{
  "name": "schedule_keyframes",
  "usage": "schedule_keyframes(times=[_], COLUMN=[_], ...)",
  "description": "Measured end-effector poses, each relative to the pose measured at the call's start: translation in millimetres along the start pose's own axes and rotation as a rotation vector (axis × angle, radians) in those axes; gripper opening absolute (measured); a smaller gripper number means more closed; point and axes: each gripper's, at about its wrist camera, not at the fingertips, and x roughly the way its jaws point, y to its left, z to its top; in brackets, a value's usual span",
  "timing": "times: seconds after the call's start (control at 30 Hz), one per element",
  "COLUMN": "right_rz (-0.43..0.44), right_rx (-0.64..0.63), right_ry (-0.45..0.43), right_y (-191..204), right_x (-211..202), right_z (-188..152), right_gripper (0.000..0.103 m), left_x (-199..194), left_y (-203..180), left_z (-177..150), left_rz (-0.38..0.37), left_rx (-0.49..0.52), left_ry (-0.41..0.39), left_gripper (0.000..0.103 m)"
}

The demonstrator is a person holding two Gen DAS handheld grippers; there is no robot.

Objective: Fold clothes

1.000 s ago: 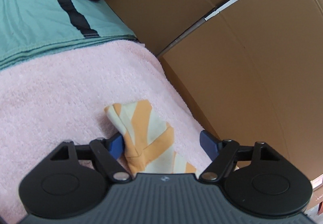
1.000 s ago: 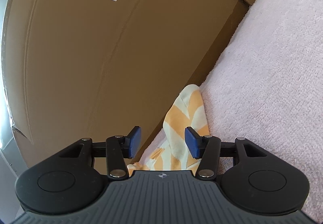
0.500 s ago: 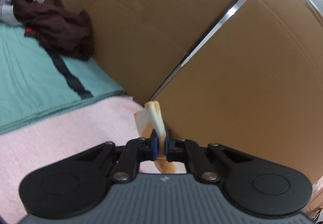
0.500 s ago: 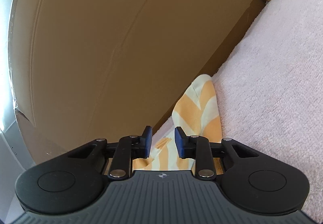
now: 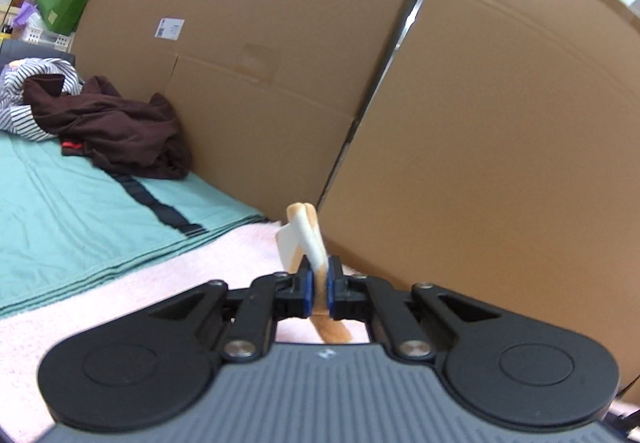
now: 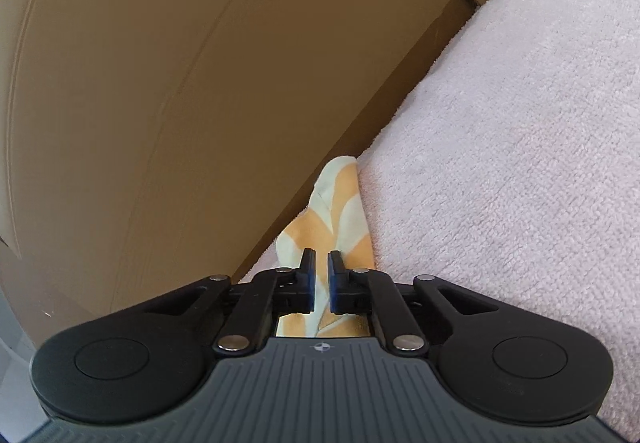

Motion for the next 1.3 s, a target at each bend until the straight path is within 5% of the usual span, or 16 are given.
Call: schedule_keyframes(times=[0.1,0.27,0.53,0.67,0.77,0.83,0.93,1.07,1.13,1.2,1.3], right_rz=[0.017,0.085,-0.048,-0.095,-0.025,0.019,0.030,0.234,0.143,0.044,0.014], right_rx=[-0.022,-0.050,-0.142,-0.157,-0.090,-0.003,0.019,0.095,-0.004,-0.122,-0.178], right_ry=[-0.021,0.007,0.113,0.103,0.063,0.008,-0.074,0.077,0.098,0.087,0.034], right_y=[5.0,12.9,34.8,39.6,21.9,6.2,5.0,4.7,17.3,29.1,39.9], right_x=[-2.6,0.9,36.4,60.9,71.4,67.6,54.5,66.3,76.5,83.0,79.6], right_z=[1.2,-1.0,4.0,22.4,32.7,33.2,38.8,37.6,31.3,27.3,25.5], right_gripper=[0.019,0.021,0.023,0.022,0.018,0.006,0.025,0.026,0.032,0.018,0.038], left_x=[7.7,13.1,20.0,25.3,28.1,28.1,27.1,22.8,16.4,6.7,3.2], left_y=[7.0,19.8,37.2,47.8,53.9,54.7,53.3,51.2,46.5,37.4,28.3], left_z=[-6.7,-9.9,-12.7,-14.0,-14.8,-14.8,-15.1,-13.2,-10.9,-8.1,-7.1], left_rz=[0.007,-0.041,-0.086,-0.084,-0.075,-0.071,-0.068,-0.059,-0.046,-0.034,-0.050], left_rx=[-0.026,-0.109,-0.254,-0.335,-0.380,-0.384,-0.378,-0.359,-0.321,-0.255,-0.196], left_ry=[0.056,0.094,0.132,0.156,0.167,0.163,0.155,0.127,0.082,0.018,-0.001], left_gripper=[0.000,0.000,0.000,0.000,0.000,0.000,0.000,0.000,0.000,0.000,0.000])
